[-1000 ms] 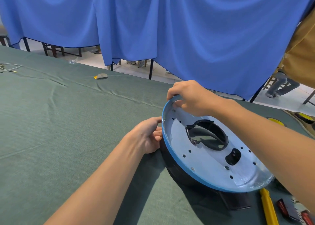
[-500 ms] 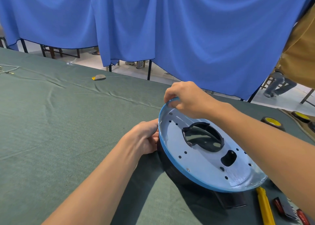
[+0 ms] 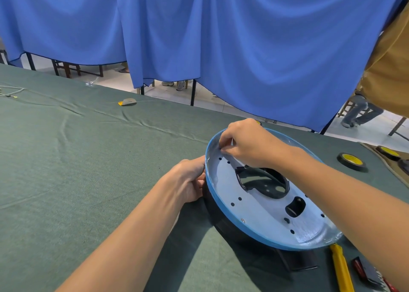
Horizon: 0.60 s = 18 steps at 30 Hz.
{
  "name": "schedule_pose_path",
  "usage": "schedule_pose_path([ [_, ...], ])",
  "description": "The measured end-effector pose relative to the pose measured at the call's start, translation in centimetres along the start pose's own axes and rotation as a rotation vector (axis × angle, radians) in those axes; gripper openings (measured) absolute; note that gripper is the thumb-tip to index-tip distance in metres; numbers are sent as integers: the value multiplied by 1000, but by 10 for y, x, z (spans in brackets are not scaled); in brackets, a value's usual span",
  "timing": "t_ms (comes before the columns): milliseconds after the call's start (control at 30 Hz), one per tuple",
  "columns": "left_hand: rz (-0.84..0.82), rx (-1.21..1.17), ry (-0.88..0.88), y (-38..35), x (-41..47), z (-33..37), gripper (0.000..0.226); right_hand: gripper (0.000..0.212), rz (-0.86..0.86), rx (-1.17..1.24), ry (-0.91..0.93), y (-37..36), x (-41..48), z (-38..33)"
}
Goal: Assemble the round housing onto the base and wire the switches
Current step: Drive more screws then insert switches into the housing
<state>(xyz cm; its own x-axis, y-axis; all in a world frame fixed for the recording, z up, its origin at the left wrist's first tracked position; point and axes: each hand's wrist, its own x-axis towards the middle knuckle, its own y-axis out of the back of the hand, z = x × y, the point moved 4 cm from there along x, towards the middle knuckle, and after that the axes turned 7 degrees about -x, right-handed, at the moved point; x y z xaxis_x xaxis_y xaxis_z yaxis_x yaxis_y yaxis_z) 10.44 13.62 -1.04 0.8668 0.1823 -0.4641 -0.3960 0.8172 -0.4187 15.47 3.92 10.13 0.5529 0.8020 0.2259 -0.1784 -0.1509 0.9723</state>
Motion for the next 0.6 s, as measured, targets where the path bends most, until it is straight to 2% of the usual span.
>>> schedule_pose_path([
  [167,10,-49,4,-1,-1,0,19,12,-94,-53,-57,-1,11,0],
  [267,34,-75,4,1,0,-2,32,20,-143,-62,-90,2,16,0],
  [400,57,-116,-17,4,4,-2,45,11,-191,-44,-125,4,20,-4],
  [467,57,-110,-12,3,4,-2,43,17,-201,-8,-172,5,20,-6],
  [600,55,-121,3,1,0,-2,30,15,-250,185,-371,6,17,-1],
])
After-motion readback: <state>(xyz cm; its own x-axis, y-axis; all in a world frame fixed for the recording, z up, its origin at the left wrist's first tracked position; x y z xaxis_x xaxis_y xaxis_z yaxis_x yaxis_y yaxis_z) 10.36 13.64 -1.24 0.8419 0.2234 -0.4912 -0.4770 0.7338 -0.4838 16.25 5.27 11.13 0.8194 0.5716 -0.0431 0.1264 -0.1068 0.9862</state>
